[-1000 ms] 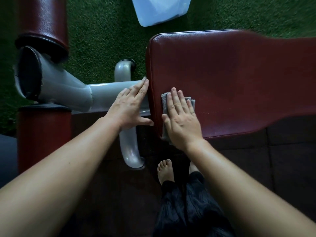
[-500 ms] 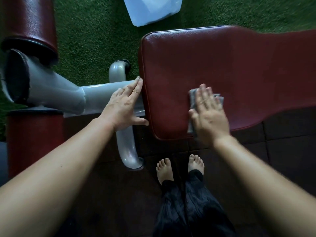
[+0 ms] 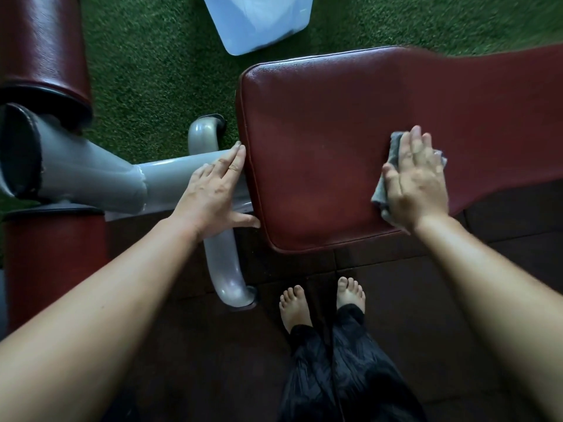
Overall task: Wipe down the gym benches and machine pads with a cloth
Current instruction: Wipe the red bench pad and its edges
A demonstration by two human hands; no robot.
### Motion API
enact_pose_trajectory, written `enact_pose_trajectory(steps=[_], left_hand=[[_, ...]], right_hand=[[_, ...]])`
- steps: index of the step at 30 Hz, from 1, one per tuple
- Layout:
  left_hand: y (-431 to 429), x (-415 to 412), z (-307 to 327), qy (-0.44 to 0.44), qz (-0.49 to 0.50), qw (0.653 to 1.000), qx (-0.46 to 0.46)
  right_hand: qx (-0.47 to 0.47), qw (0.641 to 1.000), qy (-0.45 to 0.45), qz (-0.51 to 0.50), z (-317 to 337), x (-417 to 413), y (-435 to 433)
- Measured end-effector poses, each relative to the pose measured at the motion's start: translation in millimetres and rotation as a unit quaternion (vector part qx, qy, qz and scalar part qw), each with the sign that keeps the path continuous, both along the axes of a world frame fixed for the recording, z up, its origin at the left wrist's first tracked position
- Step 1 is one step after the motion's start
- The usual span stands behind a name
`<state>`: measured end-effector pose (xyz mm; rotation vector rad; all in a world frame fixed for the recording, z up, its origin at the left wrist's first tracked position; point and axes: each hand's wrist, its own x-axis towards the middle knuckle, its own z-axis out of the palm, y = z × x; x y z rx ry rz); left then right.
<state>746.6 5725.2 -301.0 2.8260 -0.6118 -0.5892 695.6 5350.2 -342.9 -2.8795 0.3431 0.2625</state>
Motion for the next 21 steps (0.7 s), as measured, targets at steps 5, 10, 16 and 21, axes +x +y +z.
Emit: enact_pose_trajectory(steps=[5, 10, 16, 21], left_hand=[[0, -2, 0, 0.003, 0.002, 1.0, -0.003], [-1, 0, 0, 0.004, 0.007, 1.0, -0.005], [2, 2, -4, 0.011, 0.014, 1.0, -0.004], [2, 3, -5, 0.018, 0.023, 1.0, -0.004]], right_hand=[[0.0, 0.999, -0.004, 0.053, 3, -30, 46], [-0.008, 0.998, -0.023, 0.062, -4, -41, -9], [0.004, 0.998, -0.009, -0.062, 2, 31, -6], [0.016, 0.989, -0.022, 0.147, 0, -19, 5]])
